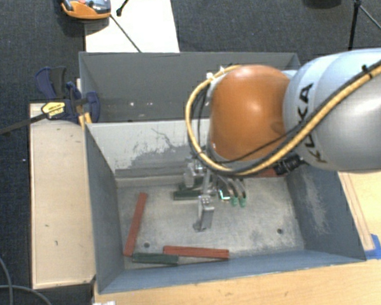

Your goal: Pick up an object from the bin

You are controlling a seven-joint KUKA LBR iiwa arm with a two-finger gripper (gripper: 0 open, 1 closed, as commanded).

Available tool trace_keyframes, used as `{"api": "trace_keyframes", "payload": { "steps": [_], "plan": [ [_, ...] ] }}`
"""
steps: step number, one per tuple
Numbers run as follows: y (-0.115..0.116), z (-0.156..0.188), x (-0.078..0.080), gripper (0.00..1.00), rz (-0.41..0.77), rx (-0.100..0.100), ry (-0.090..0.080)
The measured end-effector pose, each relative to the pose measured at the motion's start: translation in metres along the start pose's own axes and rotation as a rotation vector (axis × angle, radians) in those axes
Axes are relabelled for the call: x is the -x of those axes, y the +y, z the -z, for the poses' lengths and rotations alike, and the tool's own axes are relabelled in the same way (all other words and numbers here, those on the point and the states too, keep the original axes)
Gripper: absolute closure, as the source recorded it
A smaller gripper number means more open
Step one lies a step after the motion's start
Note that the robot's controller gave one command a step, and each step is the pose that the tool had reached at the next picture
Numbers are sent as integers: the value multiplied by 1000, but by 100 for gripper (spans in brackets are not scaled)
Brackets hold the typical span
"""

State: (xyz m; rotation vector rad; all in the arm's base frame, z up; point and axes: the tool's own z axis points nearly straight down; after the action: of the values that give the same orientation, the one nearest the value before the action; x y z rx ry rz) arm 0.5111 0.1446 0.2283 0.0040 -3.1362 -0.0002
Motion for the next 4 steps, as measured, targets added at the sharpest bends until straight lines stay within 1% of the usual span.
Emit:
{"api": "trace_keyframes", "payload": {
  "steps": [1,2,3,4],
  "plan": [
    [-1,4,2,0,-5,1,-8],
    [-7,-44,-17,0,125,2,-14],
    [-11,-78,-31,0,112,0,-4],
    [-13,-97,-28,0,232,0,-6]
  ]
}}
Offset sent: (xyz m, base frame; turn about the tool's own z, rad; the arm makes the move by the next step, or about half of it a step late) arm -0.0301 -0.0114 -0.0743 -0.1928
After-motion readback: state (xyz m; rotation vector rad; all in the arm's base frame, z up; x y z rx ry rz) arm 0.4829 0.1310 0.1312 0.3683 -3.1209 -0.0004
